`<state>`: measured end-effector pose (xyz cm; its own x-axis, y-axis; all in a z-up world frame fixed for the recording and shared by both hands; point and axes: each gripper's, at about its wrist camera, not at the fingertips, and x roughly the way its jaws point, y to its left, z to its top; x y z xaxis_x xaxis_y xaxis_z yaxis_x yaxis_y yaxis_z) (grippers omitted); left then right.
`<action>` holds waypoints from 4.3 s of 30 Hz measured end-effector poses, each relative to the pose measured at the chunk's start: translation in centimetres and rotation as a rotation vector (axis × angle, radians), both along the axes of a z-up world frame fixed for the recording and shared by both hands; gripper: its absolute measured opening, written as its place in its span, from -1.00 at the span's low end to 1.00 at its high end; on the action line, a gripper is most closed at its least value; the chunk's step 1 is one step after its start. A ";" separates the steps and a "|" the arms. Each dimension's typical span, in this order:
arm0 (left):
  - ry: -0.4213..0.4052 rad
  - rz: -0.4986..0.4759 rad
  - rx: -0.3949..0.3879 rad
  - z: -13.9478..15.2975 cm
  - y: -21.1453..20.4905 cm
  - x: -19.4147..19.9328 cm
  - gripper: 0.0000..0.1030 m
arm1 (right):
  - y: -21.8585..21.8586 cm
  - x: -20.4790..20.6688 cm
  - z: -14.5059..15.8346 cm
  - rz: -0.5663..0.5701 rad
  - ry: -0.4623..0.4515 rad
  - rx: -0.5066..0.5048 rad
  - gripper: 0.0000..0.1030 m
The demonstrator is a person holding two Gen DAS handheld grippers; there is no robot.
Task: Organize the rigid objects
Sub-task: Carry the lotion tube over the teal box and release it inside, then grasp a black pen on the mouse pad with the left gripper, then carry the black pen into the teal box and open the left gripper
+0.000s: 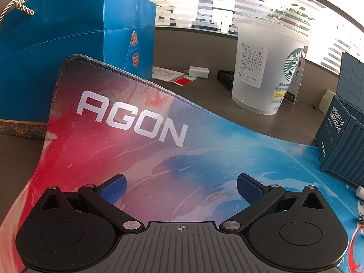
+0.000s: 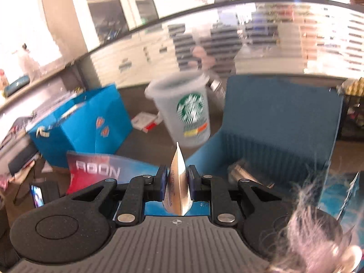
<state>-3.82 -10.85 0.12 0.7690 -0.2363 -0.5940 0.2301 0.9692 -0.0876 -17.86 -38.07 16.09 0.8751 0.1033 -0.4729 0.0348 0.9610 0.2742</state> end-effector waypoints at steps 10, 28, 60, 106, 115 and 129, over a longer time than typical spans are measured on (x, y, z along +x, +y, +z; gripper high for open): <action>0.000 0.000 0.000 0.0 0.0 0.0 1.00 | -4.1 3.5 -1.0 -0.143 -0.047 -0.019 -0.66; 0.000 -0.001 0.001 0.0 0.0 0.0 1.00 | -7.6 6.7 -7.9 -0.157 0.058 0.223 -0.66; -0.092 -0.255 -0.052 0.7 -1.8 -3.4 1.00 | -8.9 -9.9 -8.6 -0.391 -0.337 0.278 1.00; 0.046 -1.376 0.167 1.4 -11.3 -16.4 -0.63 | -13.1 -17.0 -16.0 -0.583 -0.240 0.339 1.00; -0.040 -1.467 0.248 1.6 -11.1 -18.8 -0.79 | -13.5 -17.2 -16.4 -0.606 -0.233 0.382 1.00; -0.083 -1.434 0.214 4.1 -11.8 -17.9 -0.80 | -13.5 -17.4 -16.5 -0.608 -0.248 0.391 1.00</action>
